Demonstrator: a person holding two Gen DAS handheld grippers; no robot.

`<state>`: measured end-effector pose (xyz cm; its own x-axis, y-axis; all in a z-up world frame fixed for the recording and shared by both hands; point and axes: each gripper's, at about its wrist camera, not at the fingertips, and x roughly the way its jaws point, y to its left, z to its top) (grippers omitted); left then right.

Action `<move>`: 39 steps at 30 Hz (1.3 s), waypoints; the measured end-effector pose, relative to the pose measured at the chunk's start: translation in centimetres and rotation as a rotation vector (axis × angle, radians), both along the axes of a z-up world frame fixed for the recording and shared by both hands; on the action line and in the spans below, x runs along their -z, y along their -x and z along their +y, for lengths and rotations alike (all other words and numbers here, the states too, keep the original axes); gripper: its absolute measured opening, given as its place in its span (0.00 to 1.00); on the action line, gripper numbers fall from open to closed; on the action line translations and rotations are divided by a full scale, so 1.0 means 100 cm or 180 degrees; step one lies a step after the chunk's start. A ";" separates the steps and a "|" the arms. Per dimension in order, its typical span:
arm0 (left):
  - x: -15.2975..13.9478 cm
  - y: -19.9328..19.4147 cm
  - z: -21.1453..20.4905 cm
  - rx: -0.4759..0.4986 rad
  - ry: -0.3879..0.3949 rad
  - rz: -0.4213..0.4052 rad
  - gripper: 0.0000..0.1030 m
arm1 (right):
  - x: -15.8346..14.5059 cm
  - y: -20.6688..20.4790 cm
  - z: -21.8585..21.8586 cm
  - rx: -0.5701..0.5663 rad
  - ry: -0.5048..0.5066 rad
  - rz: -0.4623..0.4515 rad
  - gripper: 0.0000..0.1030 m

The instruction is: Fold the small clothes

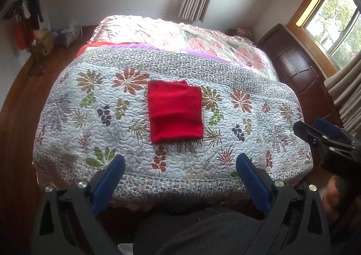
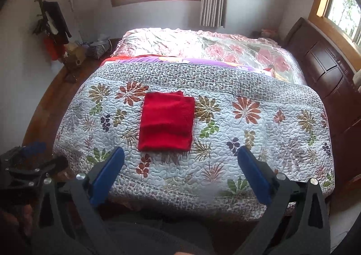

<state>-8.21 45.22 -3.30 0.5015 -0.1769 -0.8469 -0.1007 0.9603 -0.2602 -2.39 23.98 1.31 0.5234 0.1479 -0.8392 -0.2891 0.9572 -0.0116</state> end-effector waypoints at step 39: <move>0.000 -0.016 0.001 0.0040 -0.0095 0.0039 0.96 | 0.000 -0.010 0.014 -0.0055 -0.0067 -0.0081 0.97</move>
